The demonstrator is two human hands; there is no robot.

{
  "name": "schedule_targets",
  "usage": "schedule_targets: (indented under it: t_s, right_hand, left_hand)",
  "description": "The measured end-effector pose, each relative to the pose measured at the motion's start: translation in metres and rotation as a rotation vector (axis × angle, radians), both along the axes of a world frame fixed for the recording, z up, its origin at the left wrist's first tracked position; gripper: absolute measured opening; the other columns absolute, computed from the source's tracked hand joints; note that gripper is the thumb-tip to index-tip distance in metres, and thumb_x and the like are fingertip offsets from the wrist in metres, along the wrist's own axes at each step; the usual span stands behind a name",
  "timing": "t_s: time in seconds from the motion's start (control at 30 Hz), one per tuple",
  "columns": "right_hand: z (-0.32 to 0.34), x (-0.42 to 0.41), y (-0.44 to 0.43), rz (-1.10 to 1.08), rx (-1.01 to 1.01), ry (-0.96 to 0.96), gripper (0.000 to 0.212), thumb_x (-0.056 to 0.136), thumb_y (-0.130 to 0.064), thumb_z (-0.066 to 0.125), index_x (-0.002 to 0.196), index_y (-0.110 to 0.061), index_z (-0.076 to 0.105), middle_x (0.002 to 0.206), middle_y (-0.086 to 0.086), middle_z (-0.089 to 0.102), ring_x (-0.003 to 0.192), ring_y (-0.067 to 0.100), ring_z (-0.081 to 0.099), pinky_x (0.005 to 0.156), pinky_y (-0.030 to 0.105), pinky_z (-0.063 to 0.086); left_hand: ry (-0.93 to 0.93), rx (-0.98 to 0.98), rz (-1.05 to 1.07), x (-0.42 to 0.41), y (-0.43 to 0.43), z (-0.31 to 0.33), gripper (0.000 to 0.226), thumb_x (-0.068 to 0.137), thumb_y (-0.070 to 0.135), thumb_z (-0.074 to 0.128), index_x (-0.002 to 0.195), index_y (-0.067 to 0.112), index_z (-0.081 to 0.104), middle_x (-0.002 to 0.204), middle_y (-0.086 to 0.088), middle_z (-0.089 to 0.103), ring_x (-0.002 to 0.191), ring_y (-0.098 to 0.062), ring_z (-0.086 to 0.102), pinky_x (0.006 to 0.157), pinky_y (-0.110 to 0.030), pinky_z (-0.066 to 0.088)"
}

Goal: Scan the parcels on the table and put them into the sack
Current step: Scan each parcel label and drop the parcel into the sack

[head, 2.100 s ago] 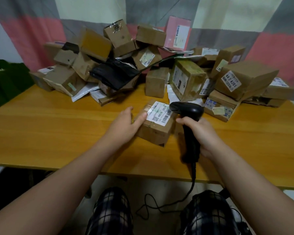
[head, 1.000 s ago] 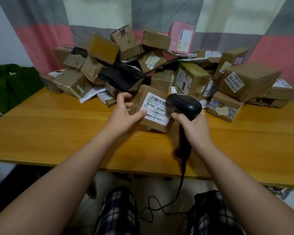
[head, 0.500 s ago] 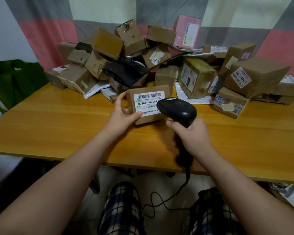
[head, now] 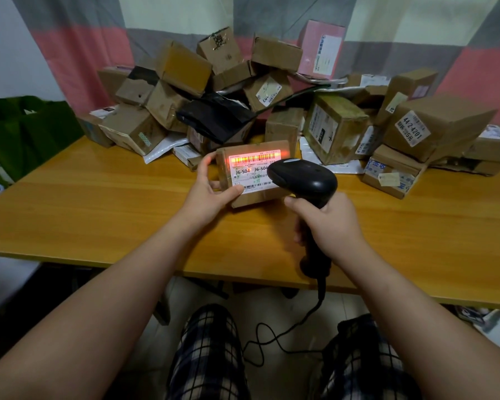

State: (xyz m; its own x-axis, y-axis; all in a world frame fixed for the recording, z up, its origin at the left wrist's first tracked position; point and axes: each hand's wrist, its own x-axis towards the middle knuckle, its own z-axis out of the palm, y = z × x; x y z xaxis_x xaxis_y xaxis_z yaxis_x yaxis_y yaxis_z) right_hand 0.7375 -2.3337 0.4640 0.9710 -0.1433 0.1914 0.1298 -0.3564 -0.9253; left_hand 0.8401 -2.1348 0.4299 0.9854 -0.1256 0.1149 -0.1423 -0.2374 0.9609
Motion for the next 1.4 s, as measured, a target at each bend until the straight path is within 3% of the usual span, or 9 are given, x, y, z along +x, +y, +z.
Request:
schedule_targets:
  t_s: [0.23,0.4,0.67,0.83,0.93,1.07,1.17,1.3,1.4]
  right_hand:
    - [0.0,-0.007,0.001,-0.006,0.001,-0.005,0.029,0.087,-0.022,0.066,0.068,-0.001,0.063,0.053,0.013,0.062,0.047,0.026,0.063,0.052,0.035,0.053]
    - [-0.002,-0.014,-0.002,-0.019,0.01,-0.021,0.029,0.087,-0.02,0.066,0.063,-0.005,0.062,0.053,0.015,0.062,0.047,0.026,0.063,0.057,0.04,0.054]
    - [-0.005,-0.028,-0.005,0.002,0.087,-0.062,0.022,0.087,-0.019,0.068,0.07,-0.006,0.062,0.054,0.012,0.058,0.047,0.029,0.061,0.054,0.039,0.052]
    - [-0.006,-0.033,0.031,0.173,0.077,-0.064,0.023,0.085,-0.017,0.07,0.065,-0.009,0.062,0.052,0.013,0.057,0.047,0.031,0.059,0.056,0.046,0.052]
    - [-0.01,-0.039,0.08,0.359,0.097,-0.02,0.021,0.085,-0.016,0.07,0.067,-0.01,0.063,0.053,0.013,0.058,0.046,0.027,0.058,0.052,0.043,0.052]
    - [-0.027,-0.053,0.158,0.613,0.133,0.096,0.019,0.085,-0.018,0.07,0.073,-0.006,0.064,0.053,0.008,0.058,0.046,0.019,0.058,0.05,0.033,0.049]
    - [-0.042,-0.063,0.212,0.778,0.09,0.164,0.017,0.086,-0.022,0.07,0.082,-0.006,0.066,0.061,0.005,0.062,0.053,0.016,0.061,0.056,0.034,0.052]
    - [-0.07,-0.073,0.269,0.894,-0.033,0.242,0.038,0.081,-0.021,0.076,0.114,-0.015,0.06,0.106,0.0,0.066,0.104,0.017,0.06,0.09,0.035,0.048]
    - [-0.093,-0.084,0.298,0.937,-0.038,0.242,0.042,0.079,-0.018,0.078,0.11,-0.03,0.052,0.111,-0.003,0.059,0.111,0.015,0.055,0.09,0.026,0.039]
  left_hand:
    - [-0.002,-0.004,0.004,0.001,-0.001,-0.002,0.086,0.085,0.015,0.07,0.147,0.036,0.014,0.102,0.002,0.063,0.087,-0.003,0.062,0.055,-0.009,0.05]
    - [-0.042,-0.039,0.003,0.006,-0.005,-0.005,0.086,0.085,0.008,0.07,0.149,0.029,0.015,0.102,0.004,0.063,0.081,0.009,0.065,0.06,-0.011,0.052]
    - [-0.098,-0.081,-0.004,-0.011,-0.006,-0.003,0.085,0.084,0.008,0.071,0.147,0.032,0.018,0.109,-0.002,0.061,0.088,0.0,0.067,0.07,-0.021,0.057]
    - [-0.191,-0.15,0.082,-0.073,0.036,0.002,0.083,0.084,0.007,0.071,0.142,0.04,0.022,0.109,-0.005,0.061,0.091,-0.008,0.07,0.073,-0.019,0.055]
    - [-0.231,-0.155,0.231,-0.131,0.087,-0.001,0.083,0.082,0.007,0.072,0.138,0.045,0.024,0.11,-0.001,0.062,0.096,-0.009,0.069,0.078,-0.019,0.054]
    - [-0.208,-0.062,0.547,-0.218,0.159,-0.015,0.084,0.081,0.002,0.071,0.14,0.038,0.023,0.11,0.001,0.063,0.093,-0.001,0.067,0.079,-0.015,0.053]
    - [-0.173,-0.026,0.816,-0.276,0.206,-0.026,0.084,0.081,0.002,0.071,0.144,0.031,0.023,0.112,0.004,0.059,0.092,0.007,0.064,0.076,-0.011,0.052]
    - [-0.099,0.024,1.066,-0.336,0.252,-0.047,0.086,0.082,0.011,0.072,0.147,0.033,0.02,0.114,0.008,0.06,0.102,0.003,0.062,0.09,-0.024,0.052]
    - [-0.015,0.079,1.22,-0.365,0.279,-0.076,0.087,0.082,0.017,0.073,0.147,0.036,0.019,0.122,-0.001,0.06,0.111,-0.011,0.061,0.1,-0.041,0.048]
